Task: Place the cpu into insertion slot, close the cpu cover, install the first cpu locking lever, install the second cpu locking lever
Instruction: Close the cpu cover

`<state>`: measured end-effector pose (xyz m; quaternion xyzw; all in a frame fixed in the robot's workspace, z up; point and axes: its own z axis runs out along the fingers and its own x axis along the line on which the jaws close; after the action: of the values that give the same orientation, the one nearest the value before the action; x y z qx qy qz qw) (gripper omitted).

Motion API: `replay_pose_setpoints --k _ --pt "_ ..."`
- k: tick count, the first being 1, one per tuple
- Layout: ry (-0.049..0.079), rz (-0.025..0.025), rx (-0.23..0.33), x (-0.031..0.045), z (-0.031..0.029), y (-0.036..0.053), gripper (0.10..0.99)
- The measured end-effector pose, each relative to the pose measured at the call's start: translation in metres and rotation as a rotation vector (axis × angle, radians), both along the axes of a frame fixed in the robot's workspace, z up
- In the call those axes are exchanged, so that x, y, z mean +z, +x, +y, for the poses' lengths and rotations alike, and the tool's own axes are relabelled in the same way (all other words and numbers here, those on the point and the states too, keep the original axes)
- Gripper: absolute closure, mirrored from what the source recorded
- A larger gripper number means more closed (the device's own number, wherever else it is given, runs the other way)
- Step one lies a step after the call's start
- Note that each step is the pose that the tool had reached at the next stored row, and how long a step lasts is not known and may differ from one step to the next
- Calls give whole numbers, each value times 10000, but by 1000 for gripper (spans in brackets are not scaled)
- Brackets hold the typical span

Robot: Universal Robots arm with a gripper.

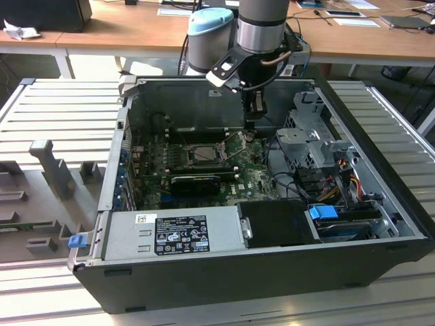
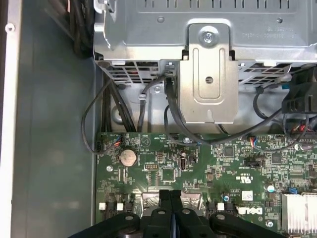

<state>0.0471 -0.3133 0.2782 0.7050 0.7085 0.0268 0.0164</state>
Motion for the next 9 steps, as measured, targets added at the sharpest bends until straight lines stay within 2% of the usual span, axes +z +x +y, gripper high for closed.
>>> replay_pose_setpoints --k 5,8,9 --pt "-1 1 -1 -21 -3 86 980" --pt "-1 8 0 -114 -3 131 980" --pt "0 115 -2 -135 -3 176 980"
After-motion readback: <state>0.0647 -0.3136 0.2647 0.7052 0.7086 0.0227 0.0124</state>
